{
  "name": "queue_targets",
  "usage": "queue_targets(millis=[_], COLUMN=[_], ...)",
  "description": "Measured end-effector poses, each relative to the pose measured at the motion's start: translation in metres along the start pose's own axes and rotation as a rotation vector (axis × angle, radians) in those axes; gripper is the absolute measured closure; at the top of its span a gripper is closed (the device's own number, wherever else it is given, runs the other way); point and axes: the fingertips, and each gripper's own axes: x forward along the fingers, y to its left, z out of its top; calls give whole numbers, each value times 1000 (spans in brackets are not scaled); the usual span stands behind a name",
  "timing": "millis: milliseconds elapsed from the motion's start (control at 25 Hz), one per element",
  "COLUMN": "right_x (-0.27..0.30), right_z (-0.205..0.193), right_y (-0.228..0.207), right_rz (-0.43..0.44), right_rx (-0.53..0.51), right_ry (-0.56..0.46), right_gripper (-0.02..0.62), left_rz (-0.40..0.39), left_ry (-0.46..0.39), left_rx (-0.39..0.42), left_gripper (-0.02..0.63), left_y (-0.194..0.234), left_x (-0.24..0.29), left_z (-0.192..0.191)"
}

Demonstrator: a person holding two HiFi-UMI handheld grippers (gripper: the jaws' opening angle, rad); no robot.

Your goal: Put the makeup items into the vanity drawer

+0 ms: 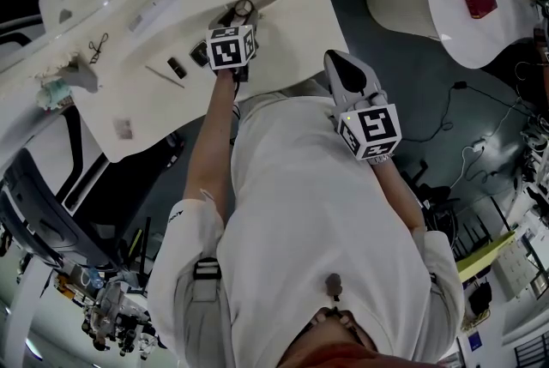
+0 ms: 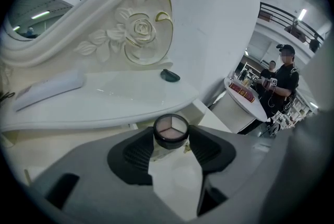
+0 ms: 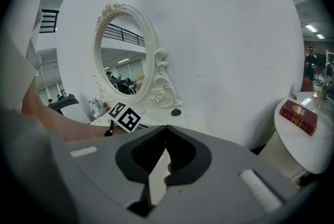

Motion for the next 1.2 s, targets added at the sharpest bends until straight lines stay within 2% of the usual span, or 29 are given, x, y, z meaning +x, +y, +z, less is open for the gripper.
queue_targets(millis=[880,1040,1200], right_x=[-3,-3,-1], right_z=[-1,0,0], right_y=[2,5,12], right_rz=[23,34,48], right_rx=[-16,-21,-26], right_ry=[1,0,-2], right_gripper=[588,588,589], left_rz=[1,-5,11], left_ry=[-35,-55,-84], left_rx=[12,-16,-5], left_gripper=[374,426,522], left_y=[-4,-3,-1], left_x=[3,-5,-17], left_z=[2,0,-2])
